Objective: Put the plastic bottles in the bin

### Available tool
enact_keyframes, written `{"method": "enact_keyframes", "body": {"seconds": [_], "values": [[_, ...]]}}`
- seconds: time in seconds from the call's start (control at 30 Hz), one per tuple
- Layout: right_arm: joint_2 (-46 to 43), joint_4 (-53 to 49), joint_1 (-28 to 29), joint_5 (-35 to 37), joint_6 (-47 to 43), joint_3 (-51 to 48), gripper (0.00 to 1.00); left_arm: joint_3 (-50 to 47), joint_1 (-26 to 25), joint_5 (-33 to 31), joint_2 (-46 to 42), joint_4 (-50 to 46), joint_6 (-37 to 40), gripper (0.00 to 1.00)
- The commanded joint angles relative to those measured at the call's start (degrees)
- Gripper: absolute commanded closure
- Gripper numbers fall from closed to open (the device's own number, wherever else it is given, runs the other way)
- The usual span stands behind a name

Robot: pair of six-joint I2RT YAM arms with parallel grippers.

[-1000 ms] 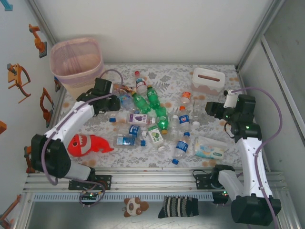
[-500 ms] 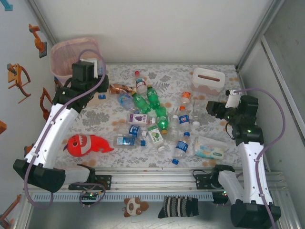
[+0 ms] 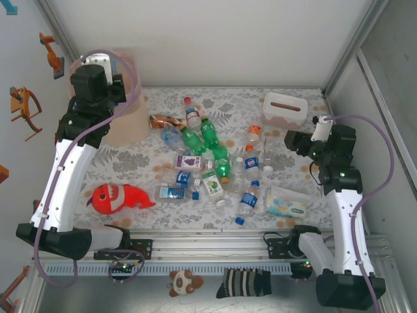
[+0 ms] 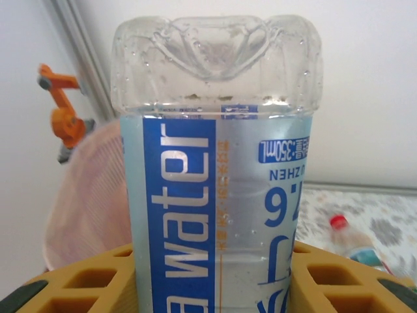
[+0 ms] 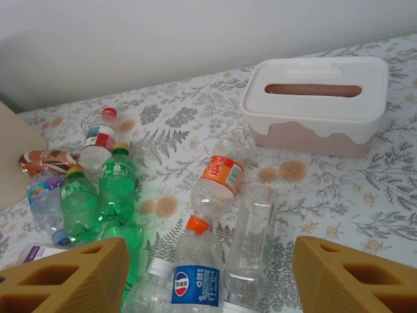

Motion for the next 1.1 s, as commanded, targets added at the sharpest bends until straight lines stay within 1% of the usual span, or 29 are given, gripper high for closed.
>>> {"method": "enact_keyframes", "body": {"seconds": [0.0,0.27,0.37,0.57,0.77,0.83,0.9,1.07], "values": [[0.23,2.31,0.49,0.80,1.74,2.21,0.34,-1.87,0.44,-5.40,1.00,12.67,7.37,0.60],[0.09,1.10,0.78,1.11,2.32,3.84,0.34,-5.89,1.44,-10.82,5.34,30.69,13.56,0.62],[-0.21,0.47,0.86,1.30,2.29,4.31,0.34,-6.55,2.52,-12.01,8.02,33.17,12.68,0.62],[-0.65,-0.64,0.94,1.45,2.23,4.96,0.34,-7.72,4.29,-11.99,12.70,35.67,7.43,0.62],[-0.52,-0.95,0.98,1.44,2.32,5.13,0.34,-5.87,4.93,-14.33,19.46,35.78,6.84,0.61],[-0.47,-0.99,1.11,1.55,2.41,5.05,0.34,-5.06,5.47,-14.33,21.29,34.65,5.51,0.61],[-0.41,-1.07,1.05,1.63,2.49,4.96,0.34,-2.94,6.39,-13.73,23.24,30.38,2.55,0.61],[-0.04,-1.09,1.15,1.63,2.52,4.78,0.34,2.81,9.11,-9.90,28.04,20.52,-4.18,0.62]]}}
